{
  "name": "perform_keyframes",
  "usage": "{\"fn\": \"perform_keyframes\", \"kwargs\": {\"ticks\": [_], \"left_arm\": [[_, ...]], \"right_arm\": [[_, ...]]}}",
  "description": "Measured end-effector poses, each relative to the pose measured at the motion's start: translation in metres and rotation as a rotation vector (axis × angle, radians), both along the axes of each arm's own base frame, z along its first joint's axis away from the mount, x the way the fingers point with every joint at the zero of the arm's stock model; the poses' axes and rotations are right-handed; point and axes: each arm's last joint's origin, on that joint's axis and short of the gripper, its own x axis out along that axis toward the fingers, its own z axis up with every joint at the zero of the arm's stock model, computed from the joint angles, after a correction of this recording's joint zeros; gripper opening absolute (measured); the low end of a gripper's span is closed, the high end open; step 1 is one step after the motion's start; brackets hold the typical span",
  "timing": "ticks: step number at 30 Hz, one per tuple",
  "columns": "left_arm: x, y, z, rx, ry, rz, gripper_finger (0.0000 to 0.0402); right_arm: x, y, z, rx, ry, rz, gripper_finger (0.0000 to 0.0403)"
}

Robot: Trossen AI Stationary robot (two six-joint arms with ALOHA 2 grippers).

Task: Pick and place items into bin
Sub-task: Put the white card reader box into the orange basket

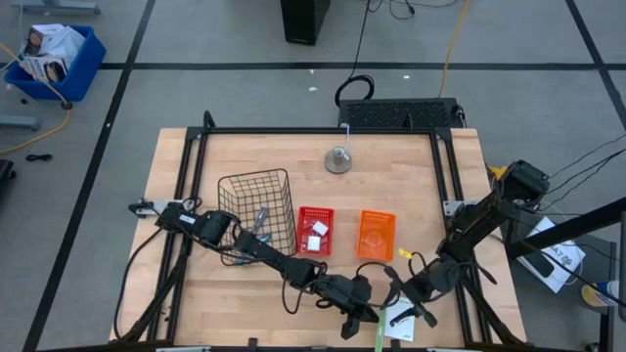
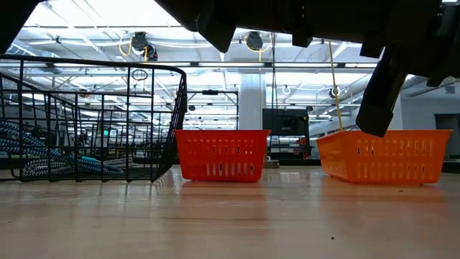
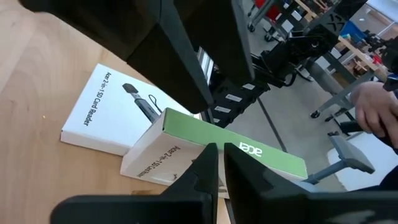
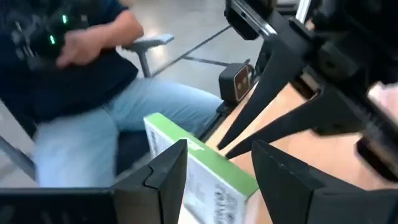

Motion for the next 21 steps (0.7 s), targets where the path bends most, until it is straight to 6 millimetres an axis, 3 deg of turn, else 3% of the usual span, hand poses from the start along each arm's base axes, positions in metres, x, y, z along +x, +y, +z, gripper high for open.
{"fn": "perform_keyframes", "kwargs": {"ticks": [21], "left_arm": [[0.000,0.001,0.000,-0.015,0.011,0.016,0.0031]], "right_arm": [[0.010,-0.012,-0.006,-0.050,0.041,0.017,0.0173]]}}
